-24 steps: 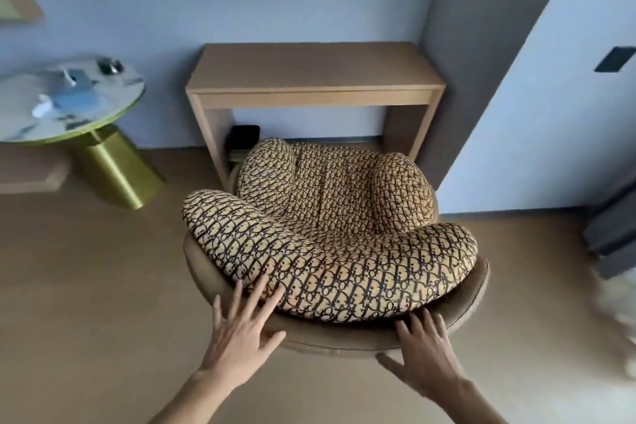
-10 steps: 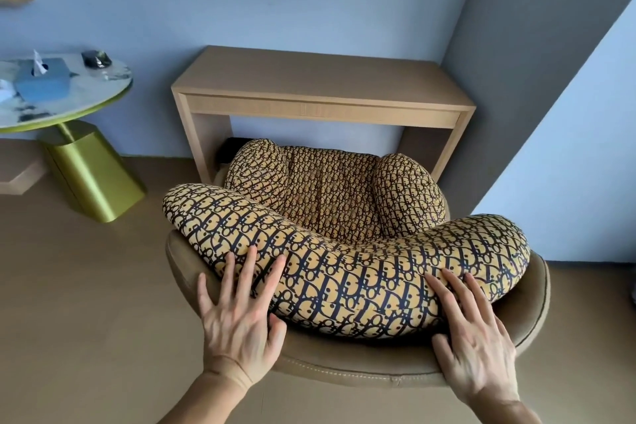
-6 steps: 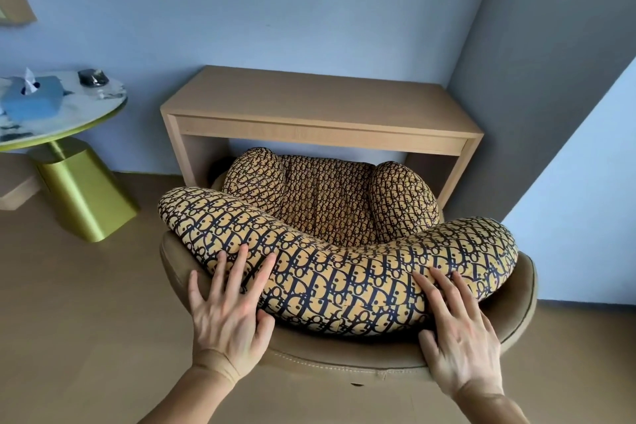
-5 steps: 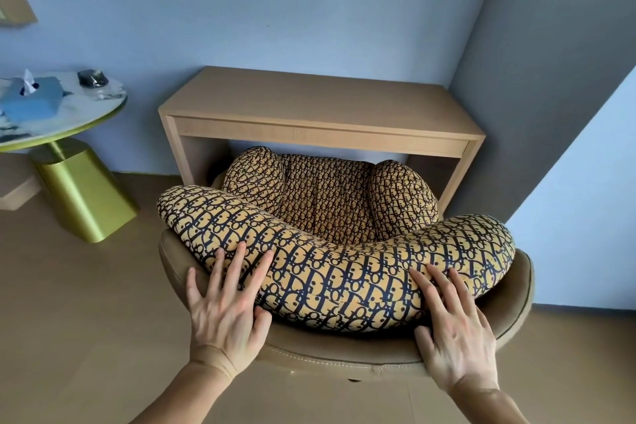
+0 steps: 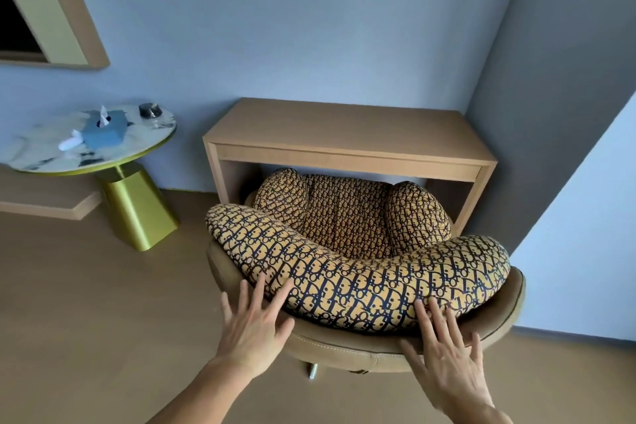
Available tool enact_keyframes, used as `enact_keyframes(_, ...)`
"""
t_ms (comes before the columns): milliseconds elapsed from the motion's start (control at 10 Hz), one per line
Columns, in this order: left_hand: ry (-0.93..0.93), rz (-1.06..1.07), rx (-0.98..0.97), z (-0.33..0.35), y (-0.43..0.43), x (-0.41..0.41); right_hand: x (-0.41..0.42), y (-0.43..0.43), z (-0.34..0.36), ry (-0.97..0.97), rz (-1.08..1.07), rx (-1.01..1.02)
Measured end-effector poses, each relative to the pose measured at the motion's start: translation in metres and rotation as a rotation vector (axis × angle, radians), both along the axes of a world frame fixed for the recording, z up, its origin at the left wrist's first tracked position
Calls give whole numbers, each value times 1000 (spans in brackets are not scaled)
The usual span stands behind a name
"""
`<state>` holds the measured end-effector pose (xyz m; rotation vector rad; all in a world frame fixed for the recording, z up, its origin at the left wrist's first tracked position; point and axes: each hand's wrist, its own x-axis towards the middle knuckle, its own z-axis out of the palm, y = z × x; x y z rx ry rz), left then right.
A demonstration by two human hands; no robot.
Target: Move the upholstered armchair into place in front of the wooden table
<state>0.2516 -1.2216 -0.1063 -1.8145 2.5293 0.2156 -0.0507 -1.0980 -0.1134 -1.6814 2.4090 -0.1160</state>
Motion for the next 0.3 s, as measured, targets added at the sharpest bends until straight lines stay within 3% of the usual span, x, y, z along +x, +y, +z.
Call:
enact_keyframes(100, 18, -10, -58, 56, 16, 12, 15, 20, 47, 13, 40, 31)
enact_keyframes(300, 79, -35, -272, 230, 46, 38, 67, 30, 205, 49, 118, -155)
